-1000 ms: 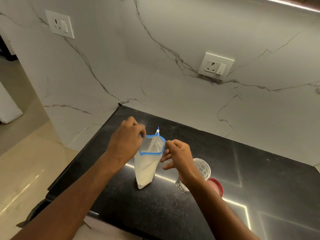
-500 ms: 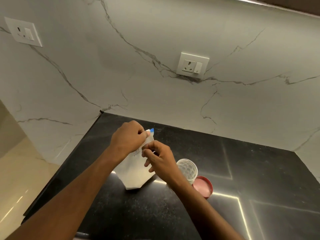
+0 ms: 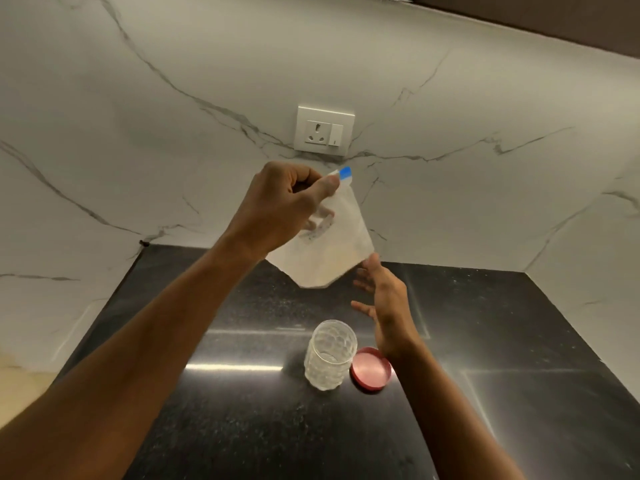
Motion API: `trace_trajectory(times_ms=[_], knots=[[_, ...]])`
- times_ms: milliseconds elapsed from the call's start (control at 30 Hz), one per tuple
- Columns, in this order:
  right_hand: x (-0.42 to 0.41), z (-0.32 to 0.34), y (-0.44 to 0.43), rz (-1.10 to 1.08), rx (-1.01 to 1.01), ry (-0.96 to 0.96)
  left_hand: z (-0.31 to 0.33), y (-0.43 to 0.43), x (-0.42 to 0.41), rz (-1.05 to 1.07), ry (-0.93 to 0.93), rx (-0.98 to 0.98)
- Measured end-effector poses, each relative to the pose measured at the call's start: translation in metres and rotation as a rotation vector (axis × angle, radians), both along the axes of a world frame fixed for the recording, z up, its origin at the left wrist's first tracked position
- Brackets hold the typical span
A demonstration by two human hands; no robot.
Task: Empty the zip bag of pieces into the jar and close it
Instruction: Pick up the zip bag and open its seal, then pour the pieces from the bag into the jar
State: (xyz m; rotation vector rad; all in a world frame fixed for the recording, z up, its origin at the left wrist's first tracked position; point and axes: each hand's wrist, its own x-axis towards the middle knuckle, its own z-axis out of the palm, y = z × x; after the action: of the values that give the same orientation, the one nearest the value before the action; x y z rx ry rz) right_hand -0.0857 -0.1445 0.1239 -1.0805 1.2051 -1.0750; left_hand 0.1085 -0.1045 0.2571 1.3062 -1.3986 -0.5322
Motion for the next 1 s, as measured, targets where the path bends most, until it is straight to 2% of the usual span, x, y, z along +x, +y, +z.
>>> trace_trajectory(times_ms=[300, 433, 533, 667, 800, 1000], knots=[[-0.083, -0.007, 0.018, -0.365, -0.068, -0.180, -0.018, -0.009, -0.063, -0.232, 0.187, 0.125], [-0.118, -0.006, 0.029, -0.431, 0.062, -0.356, -0.035, -0.009, -0.078, -0.301, 0.192, 0.143], [-0.138, -0.002, 0.036, -0.417, 0.083, -0.419, -0.054, -0.009, -0.082, -0.260, 0.165, 0.135], [-0.148, 0.003, 0.041, -0.371, -0.051, -0.307, -0.086, -0.006, -0.082, -0.189, 0.209, 0.113], [-0.149, 0.001, 0.037, -0.336, -0.196, -0.170, -0.123, 0.001, -0.078, -0.138, 0.282, 0.172], [-0.143, -0.005, 0.030, -0.314, -0.304, -0.058, -0.158, 0.011, -0.063, -0.291, 0.373, 0.284]])
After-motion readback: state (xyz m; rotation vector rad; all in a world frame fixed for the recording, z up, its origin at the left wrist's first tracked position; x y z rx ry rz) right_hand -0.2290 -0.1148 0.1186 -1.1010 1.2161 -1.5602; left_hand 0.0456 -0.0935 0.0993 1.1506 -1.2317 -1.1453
